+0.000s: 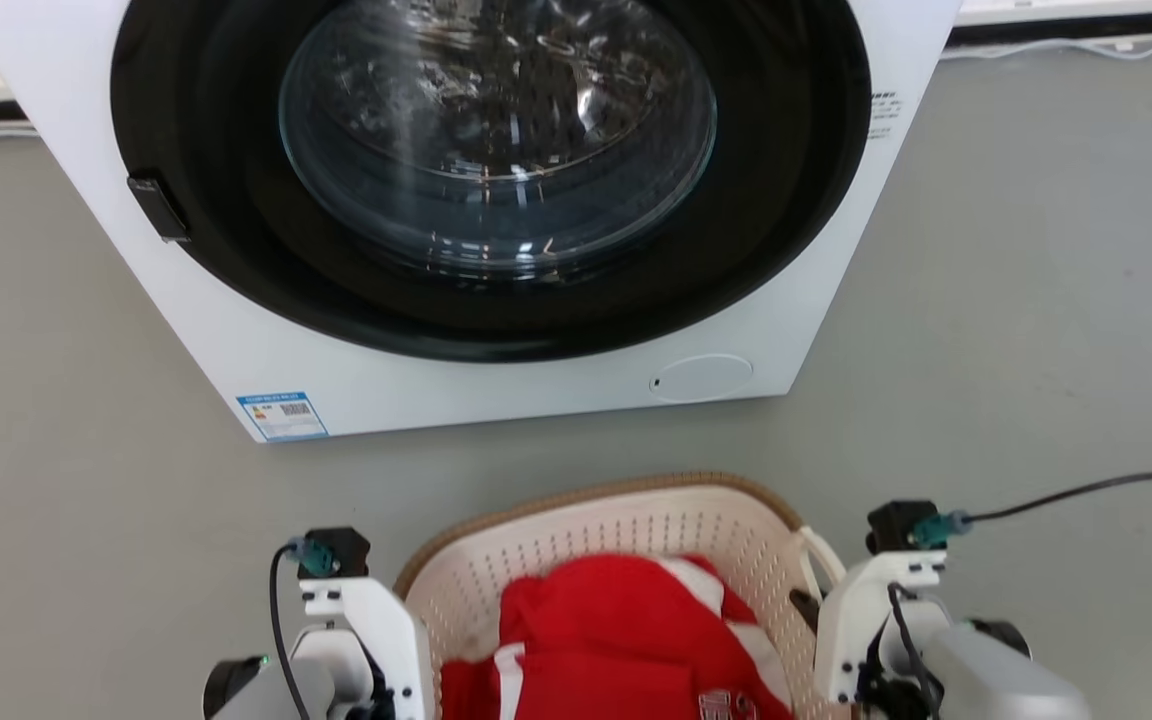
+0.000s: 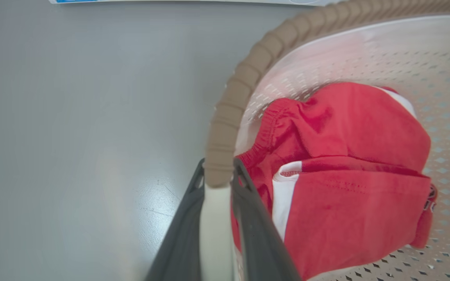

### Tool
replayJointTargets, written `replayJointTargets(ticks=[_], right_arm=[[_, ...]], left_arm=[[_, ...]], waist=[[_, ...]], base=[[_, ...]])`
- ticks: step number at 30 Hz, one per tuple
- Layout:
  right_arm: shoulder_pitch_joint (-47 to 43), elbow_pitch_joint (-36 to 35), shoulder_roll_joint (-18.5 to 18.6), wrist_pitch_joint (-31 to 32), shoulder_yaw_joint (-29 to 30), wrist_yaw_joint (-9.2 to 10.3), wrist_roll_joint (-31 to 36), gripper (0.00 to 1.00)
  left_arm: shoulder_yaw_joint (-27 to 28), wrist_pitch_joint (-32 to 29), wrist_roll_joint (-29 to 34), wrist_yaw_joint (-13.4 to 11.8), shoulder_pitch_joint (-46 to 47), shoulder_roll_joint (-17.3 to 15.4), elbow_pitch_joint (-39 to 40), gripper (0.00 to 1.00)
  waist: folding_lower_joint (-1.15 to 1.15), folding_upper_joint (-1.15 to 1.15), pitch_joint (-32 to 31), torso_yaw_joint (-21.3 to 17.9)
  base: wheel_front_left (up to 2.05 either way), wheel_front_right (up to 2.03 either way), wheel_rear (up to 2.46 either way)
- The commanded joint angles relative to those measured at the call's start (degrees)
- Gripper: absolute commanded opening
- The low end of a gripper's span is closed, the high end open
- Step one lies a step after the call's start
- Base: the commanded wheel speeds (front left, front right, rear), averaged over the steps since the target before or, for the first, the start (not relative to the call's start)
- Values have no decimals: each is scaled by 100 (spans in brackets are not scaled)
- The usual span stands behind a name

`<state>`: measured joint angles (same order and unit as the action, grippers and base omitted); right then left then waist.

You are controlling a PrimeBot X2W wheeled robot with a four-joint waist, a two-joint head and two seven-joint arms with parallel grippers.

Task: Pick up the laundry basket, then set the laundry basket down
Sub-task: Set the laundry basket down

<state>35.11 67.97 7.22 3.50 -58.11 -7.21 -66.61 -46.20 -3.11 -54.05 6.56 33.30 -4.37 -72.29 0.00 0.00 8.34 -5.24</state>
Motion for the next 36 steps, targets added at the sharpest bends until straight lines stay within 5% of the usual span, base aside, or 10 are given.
replayJointTargets(ticks=[1, 36], right_arm=[[241, -76, 124, -170, -58, -28, -64, 0], [1180, -310, 401, -1680, -98, -28, -512, 0]], left_arm=[[70, 112, -26, 92, 330, -133, 73, 0], [-149, 1423, 268, -109, 2036, -64, -146, 0]], waist=[[0, 0, 134, 11], [0, 0, 2902, 113]], base=[[0, 0, 0], [0, 0, 0]])
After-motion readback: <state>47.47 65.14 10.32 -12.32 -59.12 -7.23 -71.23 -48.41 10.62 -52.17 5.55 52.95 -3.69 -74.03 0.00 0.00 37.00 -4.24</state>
